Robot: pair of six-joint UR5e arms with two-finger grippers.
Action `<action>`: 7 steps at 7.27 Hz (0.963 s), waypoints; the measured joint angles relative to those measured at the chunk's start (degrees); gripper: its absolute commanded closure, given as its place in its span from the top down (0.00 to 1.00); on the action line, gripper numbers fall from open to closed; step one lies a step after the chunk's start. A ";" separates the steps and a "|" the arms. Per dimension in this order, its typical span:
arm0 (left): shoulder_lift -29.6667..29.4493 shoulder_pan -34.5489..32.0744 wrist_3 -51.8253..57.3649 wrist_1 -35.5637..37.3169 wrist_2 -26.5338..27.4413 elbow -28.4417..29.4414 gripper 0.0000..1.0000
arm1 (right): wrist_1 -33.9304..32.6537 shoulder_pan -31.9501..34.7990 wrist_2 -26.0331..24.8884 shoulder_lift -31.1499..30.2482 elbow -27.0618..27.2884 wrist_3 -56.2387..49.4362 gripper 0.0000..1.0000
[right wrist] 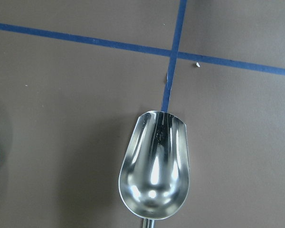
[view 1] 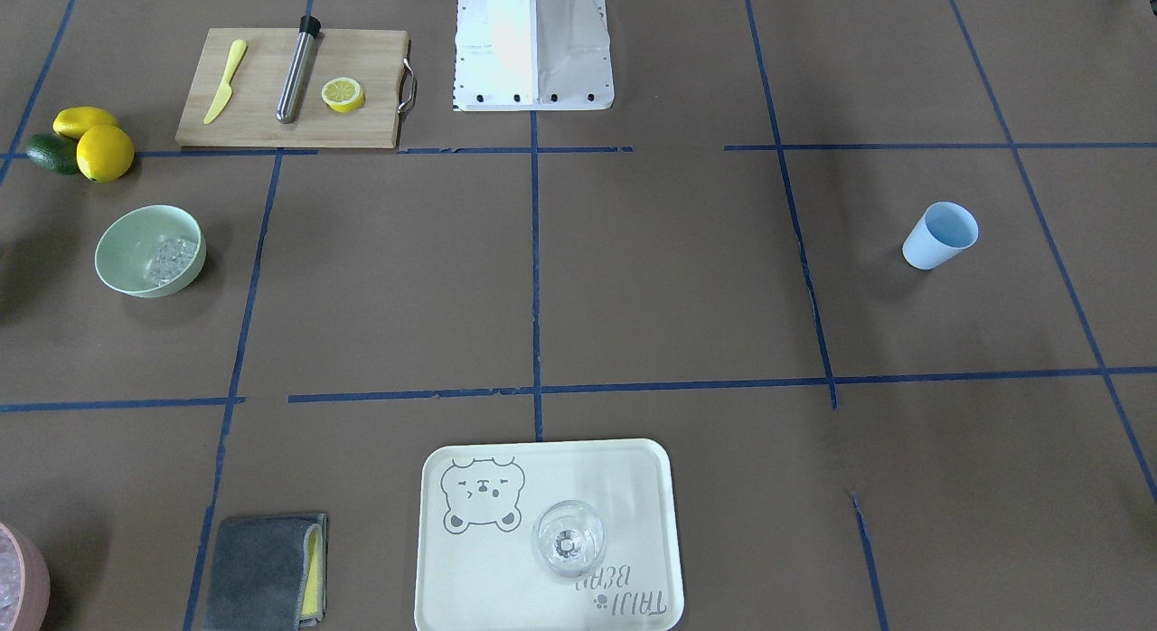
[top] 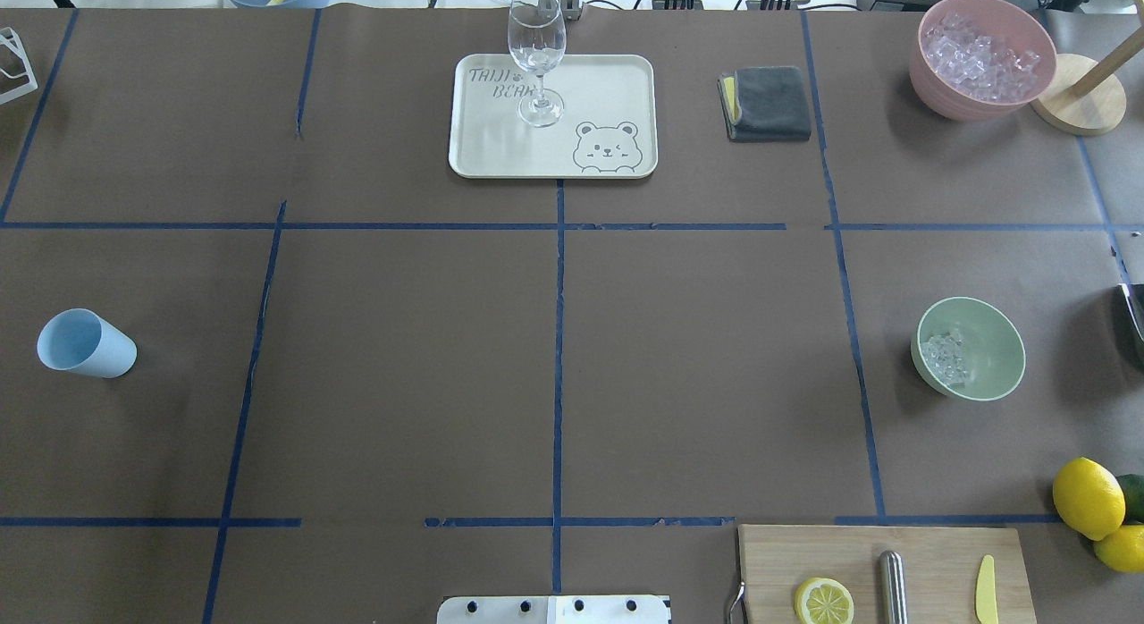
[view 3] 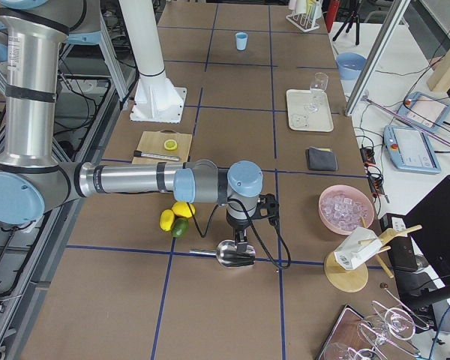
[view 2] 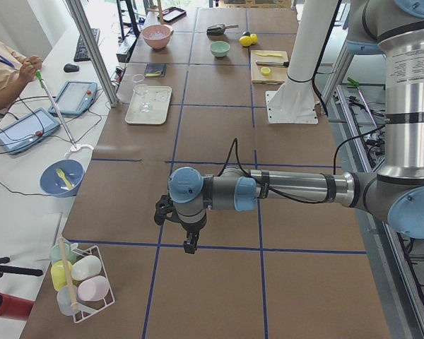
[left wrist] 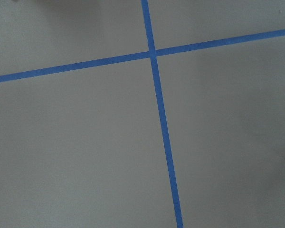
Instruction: Pour ice into bowl
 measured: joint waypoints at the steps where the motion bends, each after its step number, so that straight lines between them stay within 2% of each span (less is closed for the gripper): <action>1: 0.01 -0.01 0.00 0.00 -0.07 -0.04 1.00 | -0.01 -0.25 -0.22 -0.53 -0.12 0.11 1.00; 7: -0.21 0.01 0.09 -0.09 -0.21 0.42 1.00 | 0.46 -0.88 0.47 -0.18 -0.22 0.68 1.00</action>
